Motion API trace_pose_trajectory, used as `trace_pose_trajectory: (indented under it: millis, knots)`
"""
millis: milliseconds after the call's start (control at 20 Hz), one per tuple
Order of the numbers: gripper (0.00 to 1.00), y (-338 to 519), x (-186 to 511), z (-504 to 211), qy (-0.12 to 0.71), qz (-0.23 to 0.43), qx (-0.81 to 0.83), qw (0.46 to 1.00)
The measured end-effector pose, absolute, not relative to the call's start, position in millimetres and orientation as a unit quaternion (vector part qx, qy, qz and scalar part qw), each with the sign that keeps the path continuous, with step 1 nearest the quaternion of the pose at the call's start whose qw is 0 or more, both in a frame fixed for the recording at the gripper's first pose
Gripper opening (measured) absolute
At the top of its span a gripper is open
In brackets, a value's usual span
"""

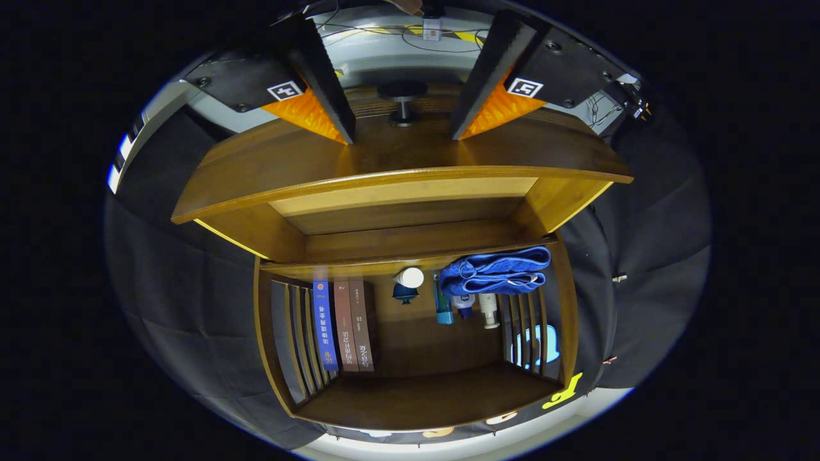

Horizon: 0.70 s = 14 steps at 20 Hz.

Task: Pull open the drawer, take out the items inside it, and place them on the countertop above the cabinet.

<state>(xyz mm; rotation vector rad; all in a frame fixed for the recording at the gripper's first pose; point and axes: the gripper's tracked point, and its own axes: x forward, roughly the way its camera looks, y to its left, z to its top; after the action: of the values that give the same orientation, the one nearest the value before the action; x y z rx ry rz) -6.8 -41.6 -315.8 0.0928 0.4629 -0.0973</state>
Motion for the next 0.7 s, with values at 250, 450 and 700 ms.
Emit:
trace_pose_trajectory:
  millis: [250, 450, 700]
  knots:
    - [0.99, -42.7, 31.3, -311.8, 0.235, -0.050, 0.046, 0.970]
    - [0.99, -41.6, 70.0, -314.4, 0.246, -0.052, 0.053, 0.966]
    - [1.00, -46.6, 116.1, -318.1, 0.247, -0.046, 0.061, 0.966]
